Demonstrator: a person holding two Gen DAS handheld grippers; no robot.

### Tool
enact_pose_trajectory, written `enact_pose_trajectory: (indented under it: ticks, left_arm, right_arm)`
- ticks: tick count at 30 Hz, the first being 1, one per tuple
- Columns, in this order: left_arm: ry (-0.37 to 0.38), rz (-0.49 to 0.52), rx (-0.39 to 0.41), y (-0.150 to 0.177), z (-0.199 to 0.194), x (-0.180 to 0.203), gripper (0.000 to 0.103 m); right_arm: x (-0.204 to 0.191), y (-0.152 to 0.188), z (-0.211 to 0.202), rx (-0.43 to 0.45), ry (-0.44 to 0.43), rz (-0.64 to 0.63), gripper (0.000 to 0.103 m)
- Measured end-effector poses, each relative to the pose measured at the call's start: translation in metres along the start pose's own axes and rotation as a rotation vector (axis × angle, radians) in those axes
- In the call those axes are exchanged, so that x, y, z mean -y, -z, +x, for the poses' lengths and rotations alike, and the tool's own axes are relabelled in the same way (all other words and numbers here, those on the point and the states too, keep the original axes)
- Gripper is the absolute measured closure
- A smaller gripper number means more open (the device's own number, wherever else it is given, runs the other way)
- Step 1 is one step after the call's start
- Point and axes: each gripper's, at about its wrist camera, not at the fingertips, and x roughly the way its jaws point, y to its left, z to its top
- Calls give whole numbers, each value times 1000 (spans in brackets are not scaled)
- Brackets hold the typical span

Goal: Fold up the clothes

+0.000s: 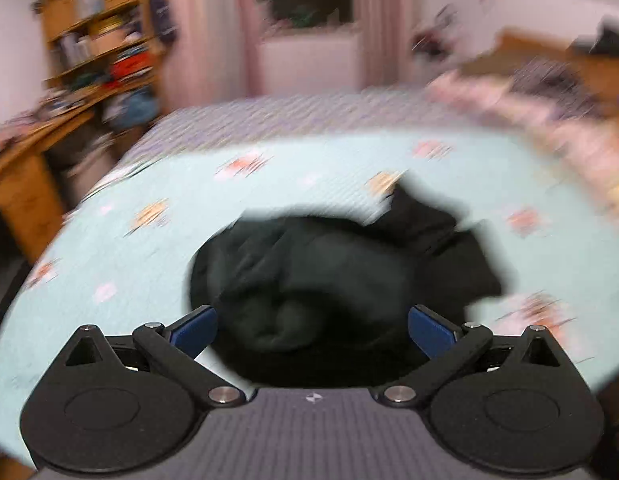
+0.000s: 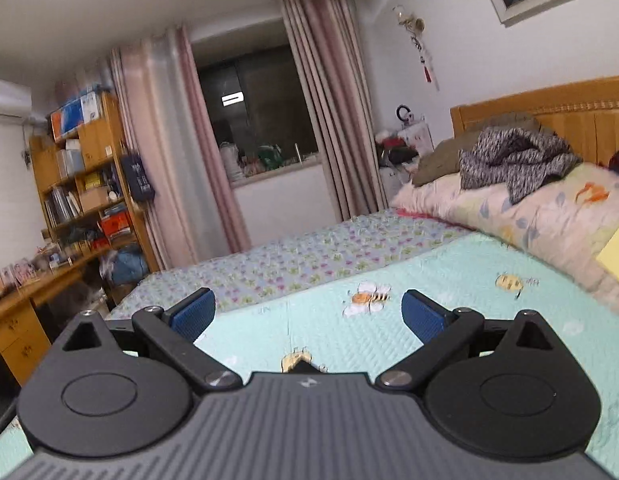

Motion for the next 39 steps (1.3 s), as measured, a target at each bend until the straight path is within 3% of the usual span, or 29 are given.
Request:
enact_pose_trajectory:
  ticks: [2,4,8,9,12,16,19,24,27,34,39]
  left_arm:
    - [29,-1,90,-17,-40,-3,1]
    - [10,11,150,-31,-68,-5,1]
    - [-63,26,137,-32,-69,0,1]
    - [-82,27,123,-30,-65,1,1]
    - [-134,3,41,-8,-36,11,1]
    - [-145,-44,-86,39,15,20,1]
    - [-109,-54,-197,69,42,23,1]
    - [-136,-20,-229,93,53,28,1]
    - [-143,-24,-235,100,58,29,1]
    - [-89,-125,-291,90,88,18,1]
    - [-94,-123,-331,97,105,16,1]
  right_arm:
    - [1,-11,-12,0,-39,3,4]
    - [2,-22,-24,0,-77,6,3]
    - [4,-44,-48,0,-155,12,3]
    - [0,-34,-46,-28,-172,-13,3]
    - [-11,15,-31,-192,-228,-11,3]
    - [-16,100,-11,-483,-184,89,3]
    - [-20,164,4,-700,-148,165,3]
    - [-26,270,29,-1058,-84,291,5]
    - [-38,263,21,-976,-87,226,5]
    - [-38,225,-3,-641,-134,121,5]
    - [-43,208,-4,-451,-161,-17,5]
